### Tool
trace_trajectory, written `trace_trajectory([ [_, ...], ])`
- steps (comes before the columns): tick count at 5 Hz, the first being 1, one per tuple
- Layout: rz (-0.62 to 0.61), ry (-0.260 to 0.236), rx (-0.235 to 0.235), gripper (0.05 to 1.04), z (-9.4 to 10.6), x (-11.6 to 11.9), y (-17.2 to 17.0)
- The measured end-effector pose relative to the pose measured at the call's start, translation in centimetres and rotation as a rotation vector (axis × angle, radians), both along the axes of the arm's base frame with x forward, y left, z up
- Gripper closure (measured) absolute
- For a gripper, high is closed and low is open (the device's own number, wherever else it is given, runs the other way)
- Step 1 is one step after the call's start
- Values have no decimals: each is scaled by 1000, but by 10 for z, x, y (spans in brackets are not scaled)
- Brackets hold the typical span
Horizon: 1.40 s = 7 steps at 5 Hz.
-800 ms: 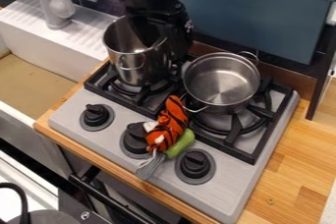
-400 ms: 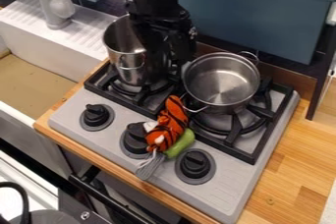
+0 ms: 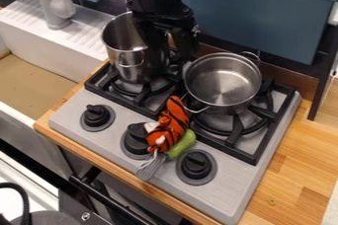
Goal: Put the silver pot over on the other pot
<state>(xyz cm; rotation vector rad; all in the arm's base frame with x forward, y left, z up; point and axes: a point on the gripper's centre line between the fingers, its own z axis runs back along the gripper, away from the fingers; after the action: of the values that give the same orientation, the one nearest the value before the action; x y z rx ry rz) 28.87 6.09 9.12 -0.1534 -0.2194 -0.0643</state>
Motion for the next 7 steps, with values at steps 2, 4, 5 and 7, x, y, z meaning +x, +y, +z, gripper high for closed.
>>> trace_trajectory([
  [2,-24,9,-45,84,10,5,4],
  [4,-26,-13,-38,84,15,8,11],
  [5,-4,-19,-9,84,15,17,20],
  [7,18,-10,53,84,-4,18,24],
])
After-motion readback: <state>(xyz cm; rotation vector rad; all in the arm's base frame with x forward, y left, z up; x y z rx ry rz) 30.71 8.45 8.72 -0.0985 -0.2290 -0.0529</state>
